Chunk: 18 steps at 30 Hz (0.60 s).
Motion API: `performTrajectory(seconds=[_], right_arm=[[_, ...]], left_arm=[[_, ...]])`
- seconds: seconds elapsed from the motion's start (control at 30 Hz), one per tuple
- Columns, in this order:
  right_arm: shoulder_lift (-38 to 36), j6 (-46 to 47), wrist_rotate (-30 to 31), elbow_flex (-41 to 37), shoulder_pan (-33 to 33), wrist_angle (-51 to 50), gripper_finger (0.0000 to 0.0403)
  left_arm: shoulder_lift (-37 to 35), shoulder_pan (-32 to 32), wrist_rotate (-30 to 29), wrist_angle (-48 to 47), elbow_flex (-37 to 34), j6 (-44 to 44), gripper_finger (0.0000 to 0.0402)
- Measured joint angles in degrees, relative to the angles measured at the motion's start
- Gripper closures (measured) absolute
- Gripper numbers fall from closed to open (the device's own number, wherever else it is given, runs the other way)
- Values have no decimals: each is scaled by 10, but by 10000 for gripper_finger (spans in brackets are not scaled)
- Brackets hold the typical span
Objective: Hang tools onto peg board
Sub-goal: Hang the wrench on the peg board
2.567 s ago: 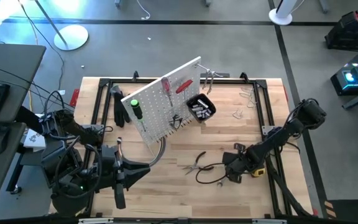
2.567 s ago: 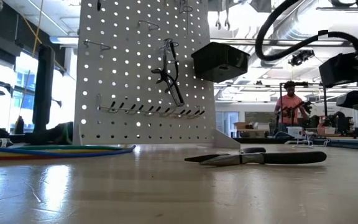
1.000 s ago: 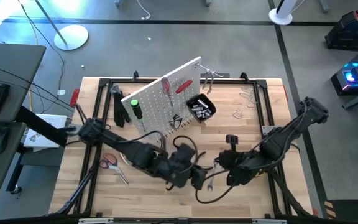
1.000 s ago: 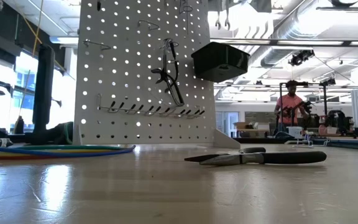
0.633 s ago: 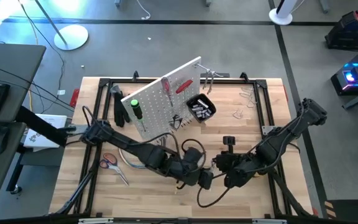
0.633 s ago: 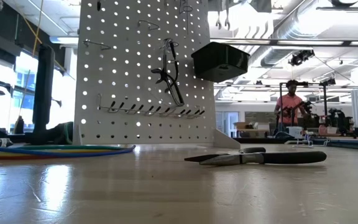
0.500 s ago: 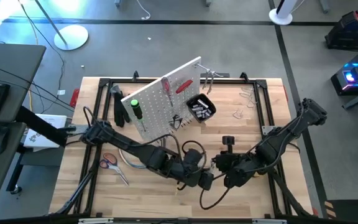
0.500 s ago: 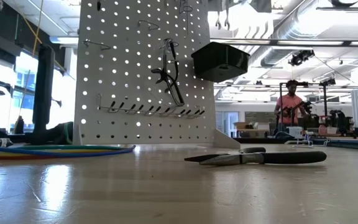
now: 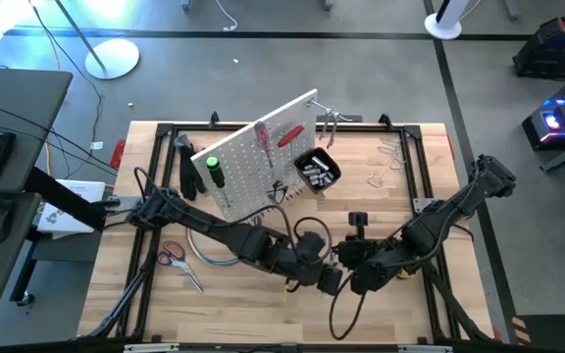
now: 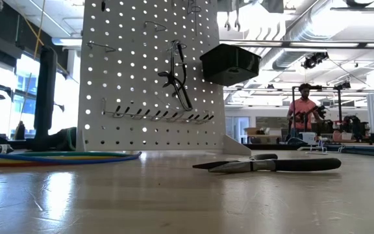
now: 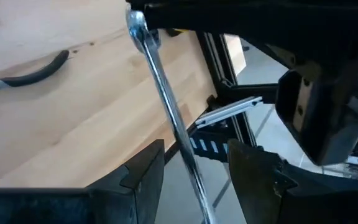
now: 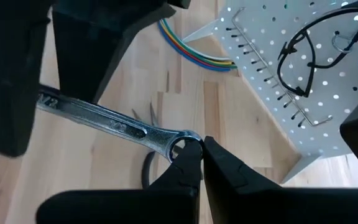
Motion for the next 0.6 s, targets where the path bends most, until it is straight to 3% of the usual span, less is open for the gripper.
performTrajectory(seconds=[0.17,0.4,0.6], right_arm=[[0,-7,3,1,0,4,403],[-1,-18,5,2,0,5,403],[-1,-14,3,3,0,5,393]], left_arm=[[0,0,-6,-47,0,13,261],[0,-2,-32,-63,0,15,386],[0,-1,-32,-63,-1,30,394]])
